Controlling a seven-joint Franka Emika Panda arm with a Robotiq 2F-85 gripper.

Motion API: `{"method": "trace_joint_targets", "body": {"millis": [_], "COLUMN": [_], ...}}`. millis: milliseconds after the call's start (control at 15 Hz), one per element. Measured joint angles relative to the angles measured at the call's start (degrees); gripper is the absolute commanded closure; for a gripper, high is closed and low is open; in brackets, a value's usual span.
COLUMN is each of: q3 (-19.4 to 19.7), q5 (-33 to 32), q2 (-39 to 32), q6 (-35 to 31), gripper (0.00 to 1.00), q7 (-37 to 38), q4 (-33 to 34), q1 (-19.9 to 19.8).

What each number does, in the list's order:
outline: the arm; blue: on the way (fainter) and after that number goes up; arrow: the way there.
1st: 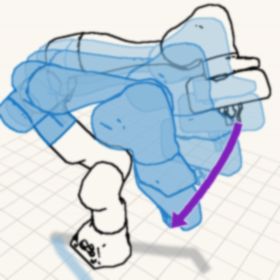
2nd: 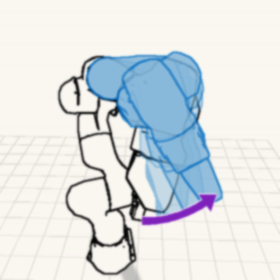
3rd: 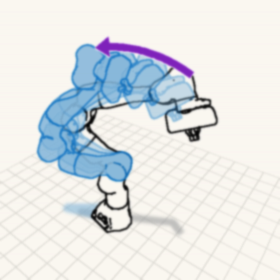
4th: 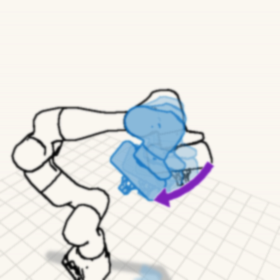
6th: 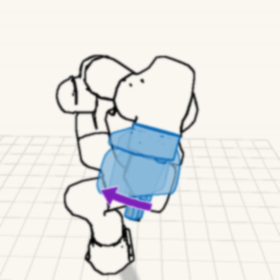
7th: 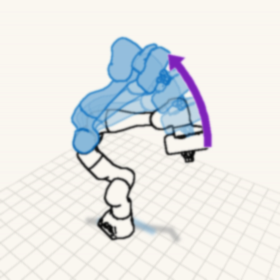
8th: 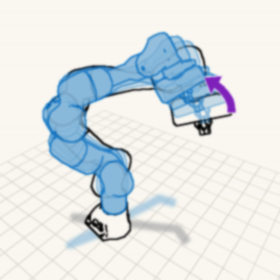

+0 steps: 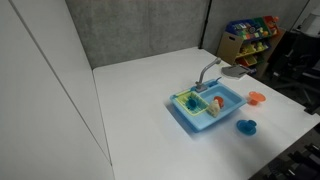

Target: Put the white bottle on the orange stand

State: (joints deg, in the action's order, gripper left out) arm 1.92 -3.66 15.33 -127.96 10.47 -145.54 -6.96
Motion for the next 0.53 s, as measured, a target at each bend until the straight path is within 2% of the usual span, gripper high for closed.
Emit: {"method": "trace_joint_targets", "body": {"millis": [533], "q3": [-3.58], "q5": [3.49], "q2": [-7.55], "q6": [-4.53], "gripper": [0.00], "q7": [0.00], "q4": [2.80], "q1": [6.83]}}
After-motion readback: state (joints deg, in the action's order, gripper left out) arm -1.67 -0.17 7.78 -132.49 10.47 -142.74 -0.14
